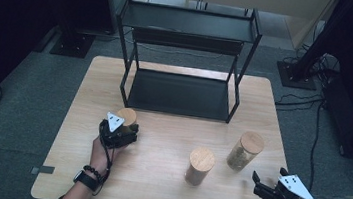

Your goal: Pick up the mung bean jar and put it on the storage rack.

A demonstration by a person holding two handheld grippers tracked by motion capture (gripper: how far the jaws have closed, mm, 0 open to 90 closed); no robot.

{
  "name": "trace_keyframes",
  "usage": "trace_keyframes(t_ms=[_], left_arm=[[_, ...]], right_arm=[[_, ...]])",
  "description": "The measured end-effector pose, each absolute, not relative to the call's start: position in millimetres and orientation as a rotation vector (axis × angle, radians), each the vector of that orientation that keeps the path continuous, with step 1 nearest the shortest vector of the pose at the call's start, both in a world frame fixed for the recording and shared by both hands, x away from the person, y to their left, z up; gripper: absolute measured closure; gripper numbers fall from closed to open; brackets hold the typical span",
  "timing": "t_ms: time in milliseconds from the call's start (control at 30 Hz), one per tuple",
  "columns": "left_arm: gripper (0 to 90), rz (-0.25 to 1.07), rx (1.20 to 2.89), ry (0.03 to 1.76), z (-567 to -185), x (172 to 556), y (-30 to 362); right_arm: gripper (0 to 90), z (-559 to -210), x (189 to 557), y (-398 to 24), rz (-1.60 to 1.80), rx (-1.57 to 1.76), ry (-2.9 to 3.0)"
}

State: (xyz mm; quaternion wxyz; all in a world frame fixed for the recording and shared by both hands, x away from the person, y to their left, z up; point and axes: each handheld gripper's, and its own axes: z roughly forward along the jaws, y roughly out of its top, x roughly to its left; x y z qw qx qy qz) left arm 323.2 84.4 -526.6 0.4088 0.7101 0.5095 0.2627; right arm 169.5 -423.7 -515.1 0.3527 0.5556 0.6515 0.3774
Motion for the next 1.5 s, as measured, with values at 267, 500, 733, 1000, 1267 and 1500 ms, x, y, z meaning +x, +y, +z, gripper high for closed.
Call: trace_keyframes(t_ms=[267,500,733,1000,1267,1500], left_arm=[[25.3,0.676,1.800,1.264,-526,332,76],[25.3,0.676,1.811,1.246,-526,339,67],[25.4,0.676,1.817,1.242,-527,346,61],[25.4,0.676,1.814,1.249,-527,353,57],[25.4,0.675,1.815,1.253,-527,359,54],[25.4,0.666,1.815,1.258,-526,364,52]], right_arm=[[2.5,-515,170,-424,0.978,1.437,1.686],[2.6,-515,170,-424,0.982,1.437,1.687],[2.6,-515,169,-424,0.984,1.436,1.689],[2.5,-515,169,-424,0.984,1.431,1.691],[2.5,-515,169,-424,0.984,1.428,1.694],[2.6,-515,169,-424,0.985,1.430,1.693]])
